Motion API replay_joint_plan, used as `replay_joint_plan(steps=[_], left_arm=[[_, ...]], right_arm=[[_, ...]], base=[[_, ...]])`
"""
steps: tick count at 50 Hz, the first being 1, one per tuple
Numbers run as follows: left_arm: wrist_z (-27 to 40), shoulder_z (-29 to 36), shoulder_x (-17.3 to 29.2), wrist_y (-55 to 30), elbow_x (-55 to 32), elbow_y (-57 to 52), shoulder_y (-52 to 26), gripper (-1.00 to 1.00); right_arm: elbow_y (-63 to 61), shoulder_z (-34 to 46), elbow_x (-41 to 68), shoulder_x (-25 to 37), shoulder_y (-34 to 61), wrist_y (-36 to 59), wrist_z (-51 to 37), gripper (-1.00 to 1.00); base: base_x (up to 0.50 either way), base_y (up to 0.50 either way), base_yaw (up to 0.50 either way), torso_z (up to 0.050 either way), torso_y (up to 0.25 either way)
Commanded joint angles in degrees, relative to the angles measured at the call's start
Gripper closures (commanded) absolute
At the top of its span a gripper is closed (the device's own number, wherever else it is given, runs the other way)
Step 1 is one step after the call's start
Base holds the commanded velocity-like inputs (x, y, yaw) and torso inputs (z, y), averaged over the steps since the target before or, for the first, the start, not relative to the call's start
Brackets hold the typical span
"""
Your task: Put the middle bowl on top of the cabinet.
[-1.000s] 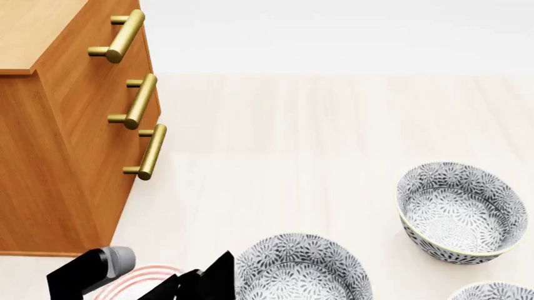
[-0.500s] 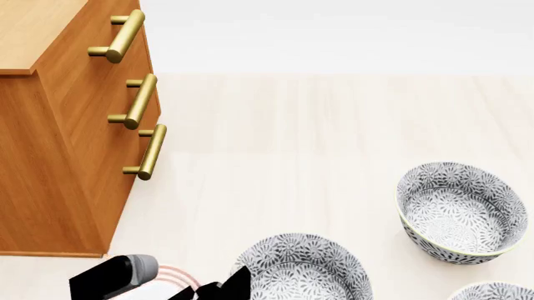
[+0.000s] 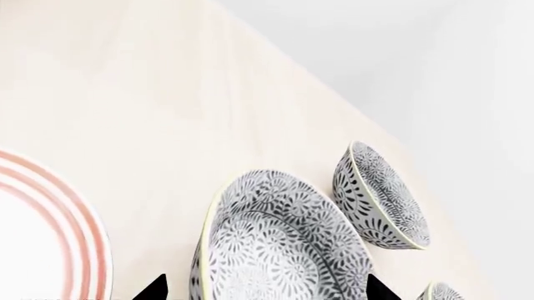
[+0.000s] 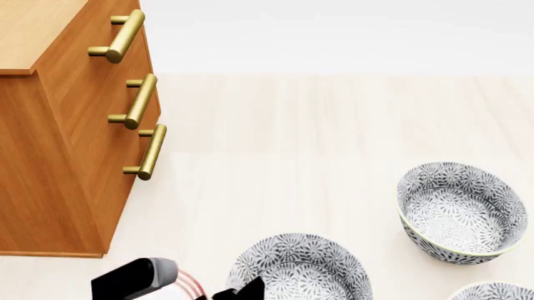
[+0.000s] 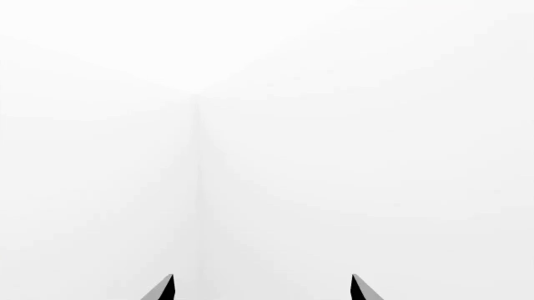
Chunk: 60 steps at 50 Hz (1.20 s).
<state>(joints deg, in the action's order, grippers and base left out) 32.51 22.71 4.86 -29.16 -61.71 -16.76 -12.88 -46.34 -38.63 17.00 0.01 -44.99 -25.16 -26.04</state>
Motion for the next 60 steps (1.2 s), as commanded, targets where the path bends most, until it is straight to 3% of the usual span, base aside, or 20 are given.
replay_joint_plan(steps=[1,32,60], left_arm=[[-0.4,1.5,0.2,0.1,-0.8,1.4,-1.1,-1.00],[-1.2,4.0,-0.1,2.9,0.1,12.1,-5.2,-1.00],[-2.1,6.9,0.5,4.1,-1.0,12.8,-5.5,-1.00]], right_arm=[[0.1,-0.4,0.5,0.0,0.0,-0.3,0.2,-1.00],[-0.7,0.2,-0.3,0.0,0.0,-0.7,-0.4,-1.00],[-1.0,-0.2,-0.1,0.0,0.0,-0.7,-0.3,-1.00]], base=[[0.00,0.00,0.00,0.000,0.000],[0.00,0.00,0.00,0.000,0.000],[0.00,0.00,0.00,0.000,0.000]])
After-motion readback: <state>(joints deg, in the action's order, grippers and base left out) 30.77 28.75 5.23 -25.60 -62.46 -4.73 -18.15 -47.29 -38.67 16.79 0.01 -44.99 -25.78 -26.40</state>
